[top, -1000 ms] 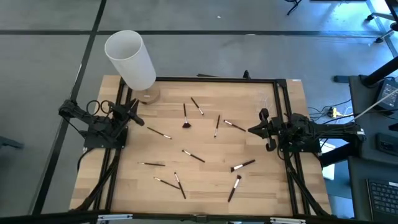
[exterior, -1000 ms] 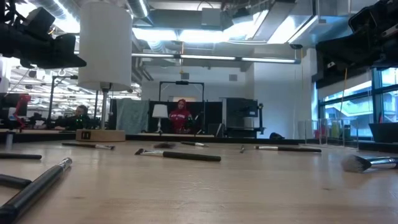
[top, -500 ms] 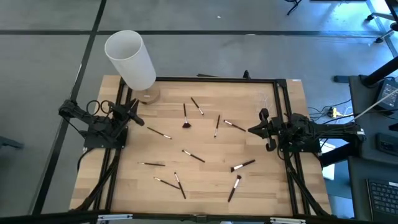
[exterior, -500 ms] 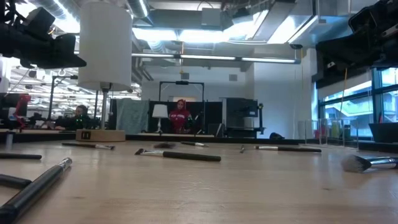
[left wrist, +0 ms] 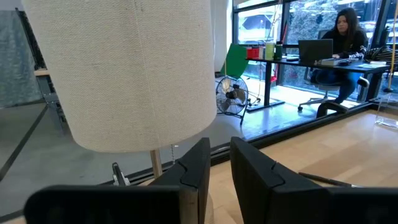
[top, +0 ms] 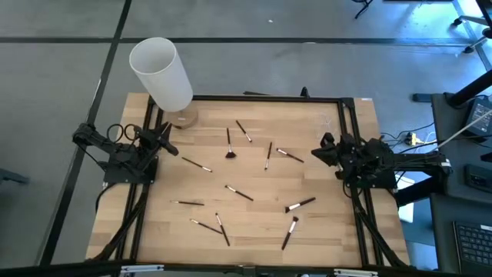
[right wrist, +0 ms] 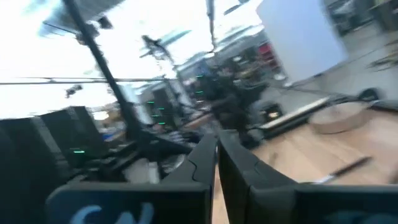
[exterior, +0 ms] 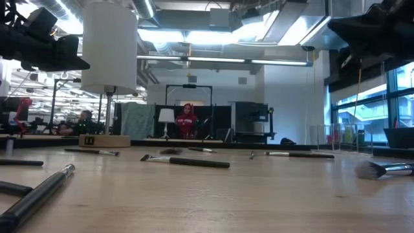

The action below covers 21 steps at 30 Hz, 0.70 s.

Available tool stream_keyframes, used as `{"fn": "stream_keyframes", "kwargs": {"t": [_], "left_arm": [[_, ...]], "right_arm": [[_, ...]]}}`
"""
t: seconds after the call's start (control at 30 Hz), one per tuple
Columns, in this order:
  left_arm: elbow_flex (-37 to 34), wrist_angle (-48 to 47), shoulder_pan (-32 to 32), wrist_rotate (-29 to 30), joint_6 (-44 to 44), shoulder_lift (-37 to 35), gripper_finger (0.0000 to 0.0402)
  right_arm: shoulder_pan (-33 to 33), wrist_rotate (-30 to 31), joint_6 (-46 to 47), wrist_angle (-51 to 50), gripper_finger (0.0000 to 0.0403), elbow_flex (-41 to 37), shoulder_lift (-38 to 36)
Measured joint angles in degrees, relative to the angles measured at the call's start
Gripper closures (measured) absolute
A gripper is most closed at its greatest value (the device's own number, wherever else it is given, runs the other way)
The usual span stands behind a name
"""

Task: Sort items
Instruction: Put the foundation brush into the middle section of the transparent organizer

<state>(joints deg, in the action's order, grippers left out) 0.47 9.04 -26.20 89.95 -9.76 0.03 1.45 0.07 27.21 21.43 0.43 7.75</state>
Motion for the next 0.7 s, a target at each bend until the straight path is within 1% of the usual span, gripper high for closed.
{"fn": "stream_keyframes", "kwargs": {"t": [0.1, 0.23, 0.3, 0.33, 0.4, 0.47, 0.5, 0.57, 0.7], "left_arm": [[0.0, 0.0, 0.0, 0.0, 0.0, 0.0, 0.0343], [0.0, 0.0, 0.0, 0.0, 0.0, 0.0, 0.0343], [0.0, 0.0, 0.0, 0.0, 0.0, 0.0, 0.0343], [0.0, 0.0, 0.0, 0.0, 0.0, 0.0, 0.0343], [0.0, 0.0, 0.0, -0.1, 0.1, 0.0, 0.0343], [0.0, 0.0, 0.0, -0.1, 1.2, 0.0, 0.0343], [0.0, 0.0, 0.0, -0.1, 2.0, 0.0, 0.0343], [0.0, 0.0, 0.0, -0.1, 3.5, 0.0, 0.0343], [0.0, 0.0, 0.1, -0.1, 5.4, 0.0, 0.0343]], "right_arm": [[0.0, 1.8, -2.6, -2.1, 0.0383, 0.0, 0.0], [0.0, 1.9, -9.5, -2.9, 0.0383, 0.0, 0.1], [0.0, 3.6, -12.8, -2.5, 0.0383, 0.0, 0.1], [0.0, 5.6, -14.1, -1.9, 0.0383, 0.0, 0.1], [0.0, 11.5, -15.2, -0.5, 0.0383, 0.0, 0.1], [0.0, 17.6, -14.3, 0.3, 0.0383, 0.1, 0.3], [0.0, 19.7, -13.1, -0.9, 0.0383, 0.6, 0.4], [0.1, 19.7, -10.3, -5.5, 0.0383, 2.7, 1.2], [0.0, 14.4, -2.9, -17.3, 0.0383, 8.1, 5.7]]}}
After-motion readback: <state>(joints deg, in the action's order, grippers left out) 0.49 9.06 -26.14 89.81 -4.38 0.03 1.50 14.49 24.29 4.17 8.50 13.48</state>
